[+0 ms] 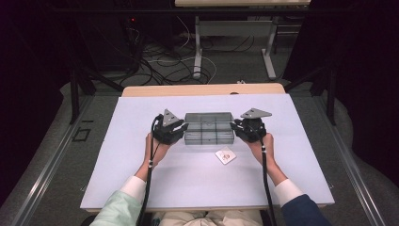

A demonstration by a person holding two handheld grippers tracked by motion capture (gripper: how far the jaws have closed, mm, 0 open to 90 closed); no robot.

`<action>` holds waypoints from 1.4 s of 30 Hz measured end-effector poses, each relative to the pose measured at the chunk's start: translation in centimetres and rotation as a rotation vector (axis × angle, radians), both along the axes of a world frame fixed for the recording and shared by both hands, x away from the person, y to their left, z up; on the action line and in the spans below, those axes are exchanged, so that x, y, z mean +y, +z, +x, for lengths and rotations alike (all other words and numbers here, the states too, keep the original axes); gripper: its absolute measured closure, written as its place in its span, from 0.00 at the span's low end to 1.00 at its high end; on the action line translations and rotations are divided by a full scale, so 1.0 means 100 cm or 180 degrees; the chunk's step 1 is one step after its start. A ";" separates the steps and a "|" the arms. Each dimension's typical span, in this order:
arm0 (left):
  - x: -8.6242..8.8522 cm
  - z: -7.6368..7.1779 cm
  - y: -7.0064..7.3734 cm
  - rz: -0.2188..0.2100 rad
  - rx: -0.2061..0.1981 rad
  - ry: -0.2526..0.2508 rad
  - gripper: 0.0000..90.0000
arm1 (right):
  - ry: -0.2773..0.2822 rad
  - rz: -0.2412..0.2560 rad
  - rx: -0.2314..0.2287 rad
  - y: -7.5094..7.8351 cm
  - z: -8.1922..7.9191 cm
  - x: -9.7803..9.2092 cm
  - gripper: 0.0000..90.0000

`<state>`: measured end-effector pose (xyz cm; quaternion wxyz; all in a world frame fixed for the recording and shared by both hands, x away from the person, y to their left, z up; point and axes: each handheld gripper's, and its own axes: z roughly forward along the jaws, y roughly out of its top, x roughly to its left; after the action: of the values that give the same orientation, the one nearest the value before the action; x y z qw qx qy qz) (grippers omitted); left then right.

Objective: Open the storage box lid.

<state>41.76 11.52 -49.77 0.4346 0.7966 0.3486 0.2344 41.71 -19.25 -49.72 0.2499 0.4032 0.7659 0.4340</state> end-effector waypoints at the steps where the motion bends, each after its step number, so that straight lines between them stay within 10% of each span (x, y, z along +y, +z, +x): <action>1: 0.000 0.000 0.001 0.0015 0.0009 -0.0009 0.78 | -0.0008 0.0005 -0.0002 0.000 0.000 0.000 0.79; 42: 0.001 0.039 0.032 -0.0172 -0.0055 0.0000 0.82 | -0.0197 0.0095 0.0091 0.022 0.045 0.006 0.81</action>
<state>45.69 11.65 -46.56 0.4590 0.7825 0.3510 0.2318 46.19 -18.70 -47.48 0.2462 0.4365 0.7500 0.4317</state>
